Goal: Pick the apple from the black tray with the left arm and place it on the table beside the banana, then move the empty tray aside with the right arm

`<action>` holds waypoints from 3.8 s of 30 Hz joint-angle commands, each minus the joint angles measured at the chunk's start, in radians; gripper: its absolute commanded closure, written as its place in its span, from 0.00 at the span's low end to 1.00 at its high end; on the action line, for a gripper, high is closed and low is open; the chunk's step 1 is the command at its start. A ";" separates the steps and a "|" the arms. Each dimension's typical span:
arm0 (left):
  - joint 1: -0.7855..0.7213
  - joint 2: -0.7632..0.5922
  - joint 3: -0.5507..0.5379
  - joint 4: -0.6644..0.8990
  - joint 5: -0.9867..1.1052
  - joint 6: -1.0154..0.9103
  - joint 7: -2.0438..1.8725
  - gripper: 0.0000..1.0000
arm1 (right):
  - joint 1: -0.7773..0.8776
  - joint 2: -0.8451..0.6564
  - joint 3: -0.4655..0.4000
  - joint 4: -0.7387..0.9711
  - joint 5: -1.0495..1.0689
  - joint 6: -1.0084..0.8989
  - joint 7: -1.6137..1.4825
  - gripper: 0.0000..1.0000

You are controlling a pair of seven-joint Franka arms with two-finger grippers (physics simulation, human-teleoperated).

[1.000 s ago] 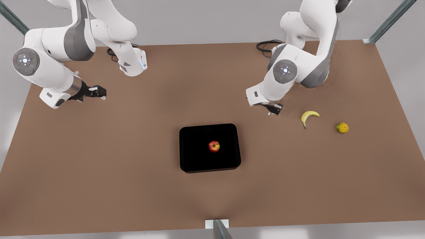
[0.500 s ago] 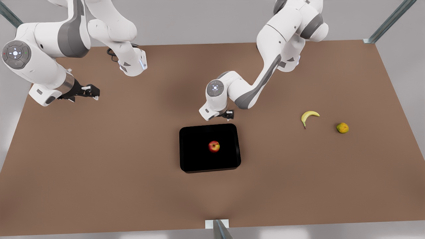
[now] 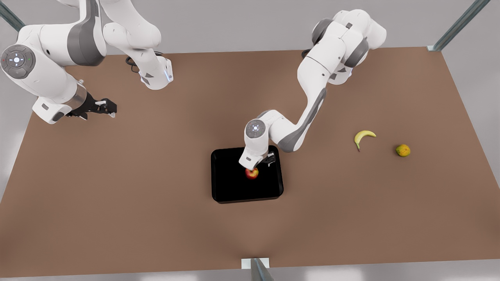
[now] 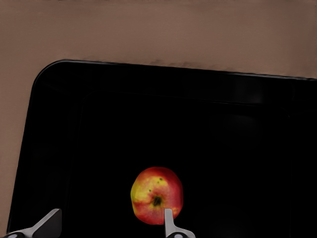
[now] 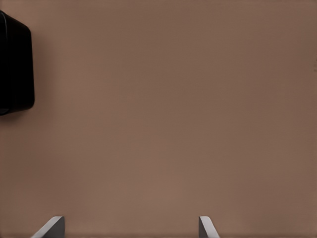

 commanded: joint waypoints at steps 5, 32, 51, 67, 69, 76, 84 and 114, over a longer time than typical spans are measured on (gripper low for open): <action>-0.009 0.065 -0.004 0.028 0.002 0.119 -0.087 0.00 | -0.001 -0.001 -0.001 0.000 -0.001 0.000 0.000 0.00; -0.033 0.149 0.011 0.014 0.065 0.196 -0.001 0.00 | -0.001 0.007 0.002 0.000 -0.004 -0.001 0.000 0.00; 0.063 -0.171 0.005 -0.069 0.003 -0.288 0.232 0.29 | -0.001 0.007 0.002 0.002 -0.007 0.000 0.000 0.00; 0.613 -0.472 0.068 -0.886 0.075 0.400 1.085 0.31 | 0.013 0.031 0.137 0.016 0.064 0.002 0.095 0.00; 0.708 -0.464 0.073 -0.894 0.074 0.443 1.240 0.32 | 0.052 0.105 0.240 0.111 0.067 0.003 0.364 0.00; 0.771 -0.408 0.073 -0.893 0.075 0.519 1.306 0.00 | 0.227 0.153 0.374 0.146 0.084 -0.006 0.741 0.00; 0.768 -0.550 0.044 -0.413 -0.202 -0.238 1.219 0.00 | 0.266 0.320 0.283 0.175 0.079 0.174 0.988 0.00; 0.811 -0.593 0.108 -0.259 -0.290 -0.373 0.913 0.00 | 0.310 0.427 0.286 -0.136 -0.332 0.925 0.978 0.00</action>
